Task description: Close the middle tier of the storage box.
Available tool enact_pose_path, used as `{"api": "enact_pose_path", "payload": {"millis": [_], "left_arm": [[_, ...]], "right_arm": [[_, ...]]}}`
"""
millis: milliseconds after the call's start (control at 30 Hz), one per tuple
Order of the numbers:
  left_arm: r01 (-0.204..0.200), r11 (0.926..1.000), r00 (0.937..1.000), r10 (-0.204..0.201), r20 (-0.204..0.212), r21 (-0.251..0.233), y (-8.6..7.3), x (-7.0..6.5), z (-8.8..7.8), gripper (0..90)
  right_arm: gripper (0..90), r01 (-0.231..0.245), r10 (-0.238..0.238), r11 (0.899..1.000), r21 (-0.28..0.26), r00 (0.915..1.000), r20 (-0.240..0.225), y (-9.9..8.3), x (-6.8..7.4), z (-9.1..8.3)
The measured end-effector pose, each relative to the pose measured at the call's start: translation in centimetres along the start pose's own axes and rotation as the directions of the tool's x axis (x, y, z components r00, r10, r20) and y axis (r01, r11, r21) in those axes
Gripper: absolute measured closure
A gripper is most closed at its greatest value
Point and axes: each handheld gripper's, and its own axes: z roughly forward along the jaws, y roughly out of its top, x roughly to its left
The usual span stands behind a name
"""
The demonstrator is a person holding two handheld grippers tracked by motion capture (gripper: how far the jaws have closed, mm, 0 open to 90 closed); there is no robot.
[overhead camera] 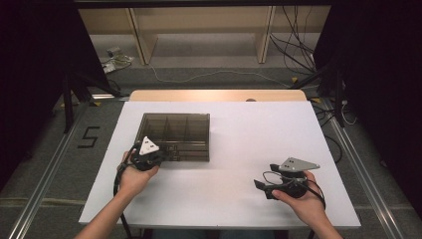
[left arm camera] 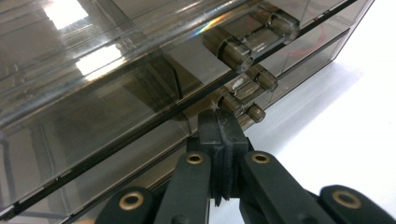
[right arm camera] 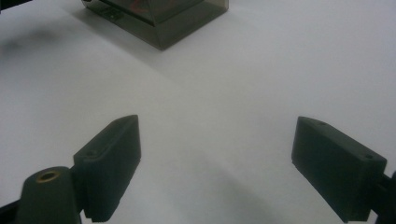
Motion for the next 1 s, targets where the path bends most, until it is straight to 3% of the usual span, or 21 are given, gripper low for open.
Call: {"api": "enact_pose_path", "payload": {"millis": [667,1000], "left_arm": [[-0.01,0.9997,0.9999,0.01,-0.009,-0.021,-0.1,-0.1,-0.4,89.4],[-0.033,0.9978,0.9994,0.033,0.008,-0.058,-0.3,-0.8,-1.7,77.9]], "right_arm": [[16.5,0.0,0.0,1.0,-0.001,1.0,-0.001,0.0,0.1,0.0],[16.5,0.005,-0.005,1.0,0.0,1.0,-0.005,0.0,0.1,0.0]]}}
